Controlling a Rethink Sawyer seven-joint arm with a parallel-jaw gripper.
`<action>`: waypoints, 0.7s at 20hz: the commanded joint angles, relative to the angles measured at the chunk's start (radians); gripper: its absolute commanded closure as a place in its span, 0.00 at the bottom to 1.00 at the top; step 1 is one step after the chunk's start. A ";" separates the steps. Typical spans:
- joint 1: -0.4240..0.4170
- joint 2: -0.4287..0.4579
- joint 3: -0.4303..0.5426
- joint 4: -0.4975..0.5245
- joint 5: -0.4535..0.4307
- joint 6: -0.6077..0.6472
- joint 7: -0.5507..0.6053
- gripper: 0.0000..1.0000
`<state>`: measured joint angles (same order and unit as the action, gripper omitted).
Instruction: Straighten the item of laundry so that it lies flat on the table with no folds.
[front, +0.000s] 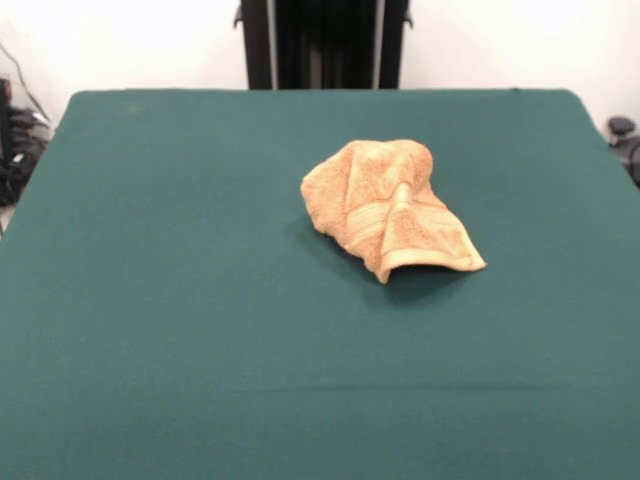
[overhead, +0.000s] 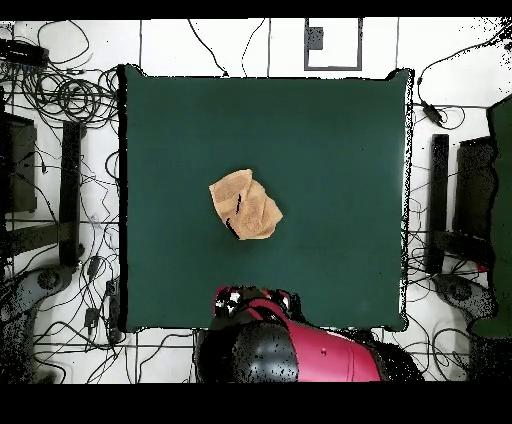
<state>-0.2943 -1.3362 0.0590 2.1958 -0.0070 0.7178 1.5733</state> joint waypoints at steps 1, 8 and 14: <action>0.023 0.002 0.066 0.119 -0.043 0.002 -0.085 0.00; 0.023 0.009 0.070 0.152 -0.049 -0.060 -0.070 0.00; 0.039 -0.008 0.069 0.137 -0.063 -0.045 -0.052 0.00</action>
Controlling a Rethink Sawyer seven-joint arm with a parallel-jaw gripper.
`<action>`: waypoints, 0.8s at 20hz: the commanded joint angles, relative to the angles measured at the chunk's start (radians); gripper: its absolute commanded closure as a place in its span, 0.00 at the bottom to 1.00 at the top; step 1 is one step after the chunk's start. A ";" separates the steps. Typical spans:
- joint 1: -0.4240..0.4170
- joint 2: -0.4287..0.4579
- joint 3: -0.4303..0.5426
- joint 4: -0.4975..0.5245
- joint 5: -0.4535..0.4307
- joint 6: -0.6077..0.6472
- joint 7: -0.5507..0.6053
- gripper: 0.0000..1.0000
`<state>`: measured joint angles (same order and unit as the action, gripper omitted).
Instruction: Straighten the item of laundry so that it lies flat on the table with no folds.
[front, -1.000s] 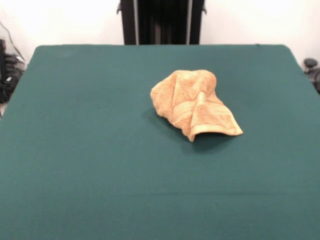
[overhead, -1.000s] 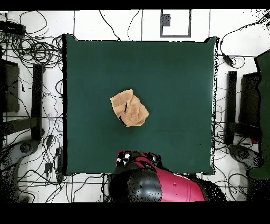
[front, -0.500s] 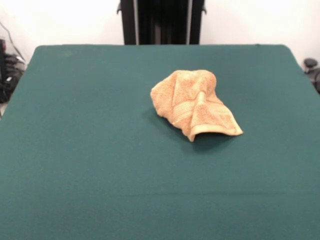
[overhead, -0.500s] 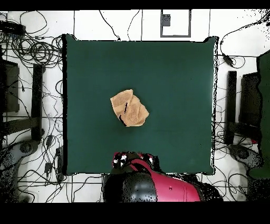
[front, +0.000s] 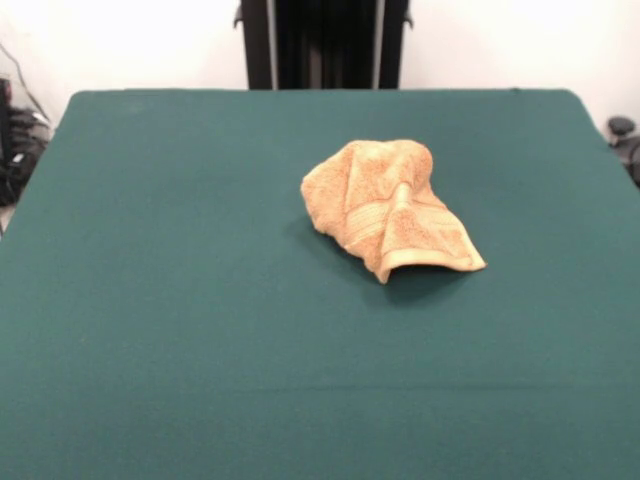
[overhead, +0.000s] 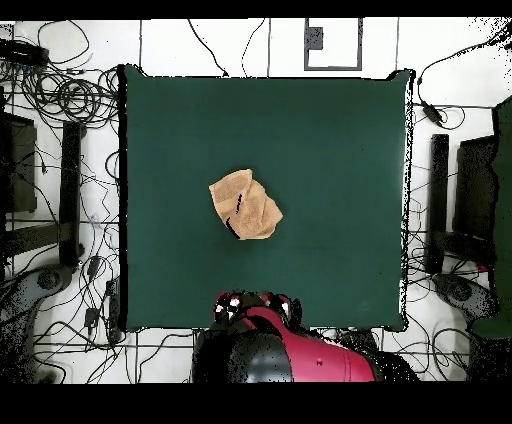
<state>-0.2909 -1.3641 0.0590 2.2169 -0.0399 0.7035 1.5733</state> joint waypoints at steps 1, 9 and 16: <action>0.037 0.022 0.070 0.118 -0.028 -0.039 -0.047 0.00; 0.025 0.026 0.082 0.190 0.018 -0.190 -0.042 0.00; 0.022 -0.043 0.074 0.167 0.035 -0.021 -0.109 0.00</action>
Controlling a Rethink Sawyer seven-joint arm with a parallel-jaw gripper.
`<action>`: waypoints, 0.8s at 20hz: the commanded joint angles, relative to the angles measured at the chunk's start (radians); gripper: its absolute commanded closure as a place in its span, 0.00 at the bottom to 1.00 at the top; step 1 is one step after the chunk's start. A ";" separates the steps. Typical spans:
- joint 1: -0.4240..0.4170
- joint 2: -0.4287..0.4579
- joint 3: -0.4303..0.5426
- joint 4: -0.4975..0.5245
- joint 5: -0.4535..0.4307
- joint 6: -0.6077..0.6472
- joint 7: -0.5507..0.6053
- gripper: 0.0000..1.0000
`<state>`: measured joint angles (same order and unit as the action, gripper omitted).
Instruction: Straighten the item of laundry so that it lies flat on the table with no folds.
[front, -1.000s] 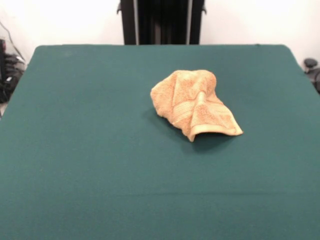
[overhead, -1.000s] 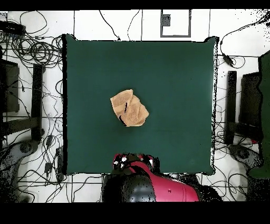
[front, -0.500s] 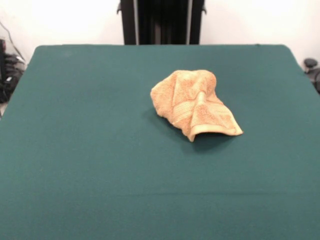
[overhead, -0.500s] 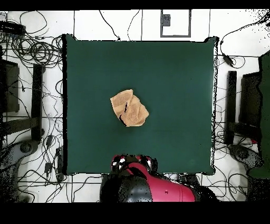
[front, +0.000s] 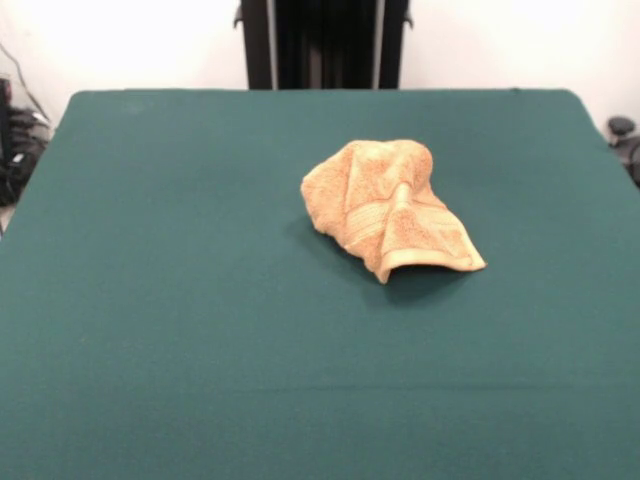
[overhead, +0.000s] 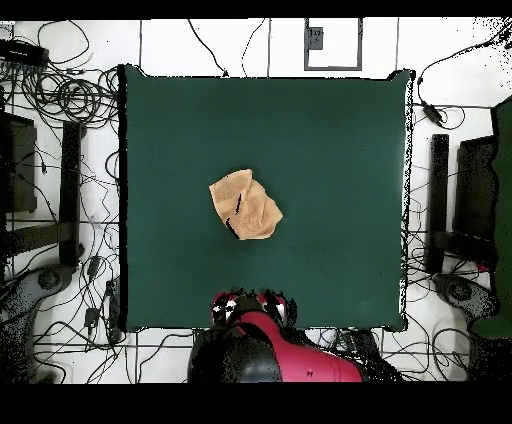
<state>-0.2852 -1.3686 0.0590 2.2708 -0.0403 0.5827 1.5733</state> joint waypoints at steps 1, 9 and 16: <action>0.013 -0.055 0.069 0.117 0.039 0.117 -0.127 0.00; -0.203 -0.087 0.039 0.048 -0.006 0.265 -0.397 0.00; -0.358 0.106 0.195 -0.080 -0.076 0.284 -0.421 0.00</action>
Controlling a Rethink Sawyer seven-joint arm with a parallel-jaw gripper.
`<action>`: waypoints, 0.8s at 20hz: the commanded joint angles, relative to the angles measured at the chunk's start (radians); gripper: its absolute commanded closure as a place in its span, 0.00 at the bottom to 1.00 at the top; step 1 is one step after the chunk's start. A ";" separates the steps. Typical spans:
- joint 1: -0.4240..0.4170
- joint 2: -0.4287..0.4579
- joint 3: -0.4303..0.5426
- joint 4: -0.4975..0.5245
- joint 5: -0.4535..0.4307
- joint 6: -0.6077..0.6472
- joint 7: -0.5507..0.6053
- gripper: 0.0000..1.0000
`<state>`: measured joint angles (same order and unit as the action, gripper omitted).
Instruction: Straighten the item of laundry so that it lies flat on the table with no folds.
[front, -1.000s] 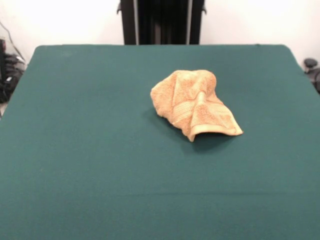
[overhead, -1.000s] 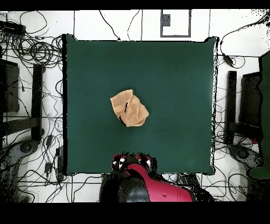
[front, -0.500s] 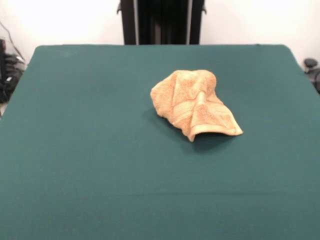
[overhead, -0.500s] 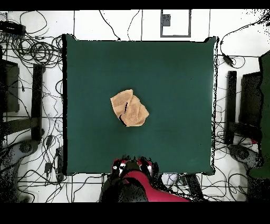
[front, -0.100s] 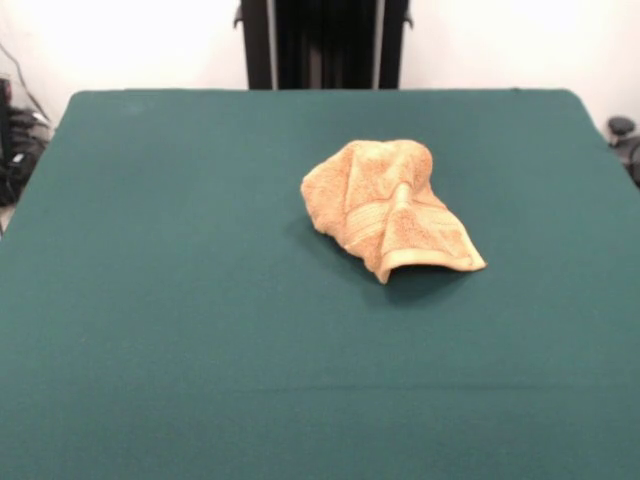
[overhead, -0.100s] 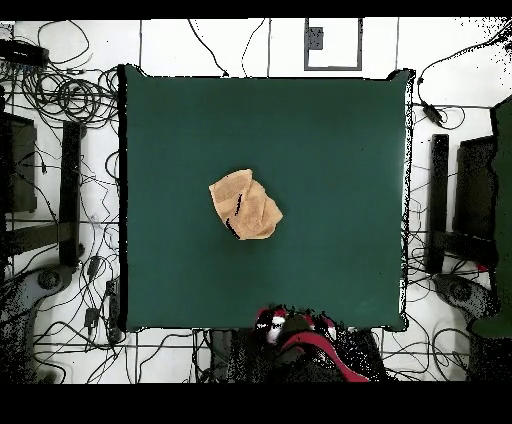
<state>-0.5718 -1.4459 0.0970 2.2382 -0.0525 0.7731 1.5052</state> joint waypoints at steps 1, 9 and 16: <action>-0.076 0.190 0.172 -0.048 -0.064 0.090 -0.348 0.00; -0.091 0.179 0.223 0.019 -0.065 0.003 -0.297 0.00; -0.103 0.354 0.299 -0.106 -0.148 -0.018 -0.255 0.00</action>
<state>-0.6752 -1.2887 0.2330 2.1832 -0.1300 0.7792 1.4615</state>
